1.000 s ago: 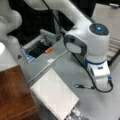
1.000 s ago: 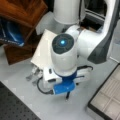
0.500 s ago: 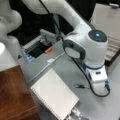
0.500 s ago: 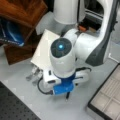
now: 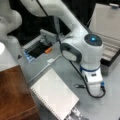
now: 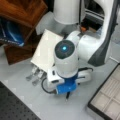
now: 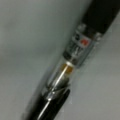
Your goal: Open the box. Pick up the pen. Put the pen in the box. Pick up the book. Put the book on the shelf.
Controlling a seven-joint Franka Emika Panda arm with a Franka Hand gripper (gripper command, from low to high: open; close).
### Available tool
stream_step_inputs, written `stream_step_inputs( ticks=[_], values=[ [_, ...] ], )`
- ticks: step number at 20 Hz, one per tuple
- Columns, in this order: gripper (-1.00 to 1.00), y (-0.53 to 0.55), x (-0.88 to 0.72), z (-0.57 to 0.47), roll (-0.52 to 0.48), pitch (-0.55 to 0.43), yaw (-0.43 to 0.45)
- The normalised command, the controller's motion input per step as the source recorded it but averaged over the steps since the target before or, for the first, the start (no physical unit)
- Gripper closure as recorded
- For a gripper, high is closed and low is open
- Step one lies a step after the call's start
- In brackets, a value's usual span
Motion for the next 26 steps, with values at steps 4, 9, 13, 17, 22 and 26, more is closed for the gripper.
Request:
stream_step_inputs(
  ticks=[4,9,13,17,22,26],
  values=[
    [-1.00,0.04,-0.12,-0.16,-0.158,-0.181,0.088],
    [-1.00,0.04,-0.06,-0.13,-0.148,-0.177,0.119],
    [1.00,0.03,-0.01,-0.12,-0.137,-0.150,0.139],
    [1.00,0.01,0.03,-0.10,-0.145,-0.139,0.145],
    [1.00,-0.01,0.05,-0.10,-0.156,-0.125,0.152],
    [1.00,0.03,0.03,-0.12,-0.162,-0.088,0.163]
  ],
)
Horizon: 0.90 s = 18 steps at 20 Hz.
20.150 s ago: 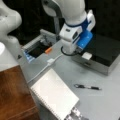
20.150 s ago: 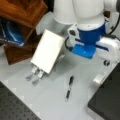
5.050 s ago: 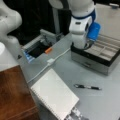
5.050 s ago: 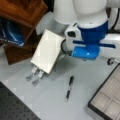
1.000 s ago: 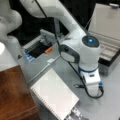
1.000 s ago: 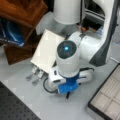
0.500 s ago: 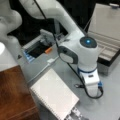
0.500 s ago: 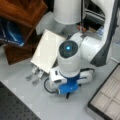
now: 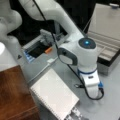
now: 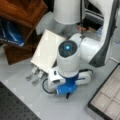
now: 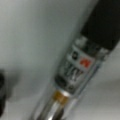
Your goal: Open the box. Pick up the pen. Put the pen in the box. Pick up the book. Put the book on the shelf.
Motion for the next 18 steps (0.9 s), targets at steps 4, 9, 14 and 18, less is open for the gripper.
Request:
stream_step_inputs(
  ticks=[4,9,14,18],
  values=[
    [1.00,0.04,0.01,-0.12,-0.168,-0.064,0.161],
    [1.00,0.03,0.00,-0.09,-0.173,-0.042,0.147],
    [1.00,0.04,-0.04,0.02,-0.177,-0.001,0.079],
    [1.00,0.02,-0.09,0.25,-0.165,0.067,-0.041]
  ],
)
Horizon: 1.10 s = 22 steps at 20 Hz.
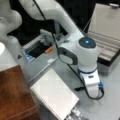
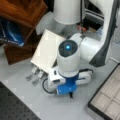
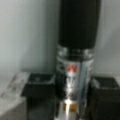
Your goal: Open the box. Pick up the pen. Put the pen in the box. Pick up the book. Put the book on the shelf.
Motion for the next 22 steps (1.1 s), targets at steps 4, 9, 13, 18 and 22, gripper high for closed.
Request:
stream_step_inputs(
  ticks=[4,9,13,18,22],
  values=[
    [1.00,0.03,-0.09,0.31,-0.155,0.109,-0.104],
    [1.00,0.07,-0.04,0.34,-0.150,0.087,-0.126],
    [1.00,0.13,0.00,0.44,-0.132,0.093,-0.179],
    [1.00,0.21,-0.02,0.45,-0.091,0.137,-0.285],
    [1.00,0.23,0.01,0.21,0.004,0.146,-0.534]
  ],
)
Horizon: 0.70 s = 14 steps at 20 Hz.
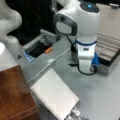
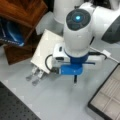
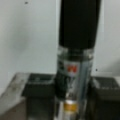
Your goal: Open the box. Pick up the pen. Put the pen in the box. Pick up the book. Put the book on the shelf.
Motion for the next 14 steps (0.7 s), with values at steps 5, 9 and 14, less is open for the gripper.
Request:
stream_step_inputs(
  ticks=[5,9,14],
  values=[
    [1.00,0.27,-0.02,0.21,0.107,0.141,-0.602],
    [1.00,0.27,0.00,0.20,0.128,0.117,-0.518],
    [1.00,0.31,-0.01,0.16,0.062,0.107,-0.358]
  ],
)
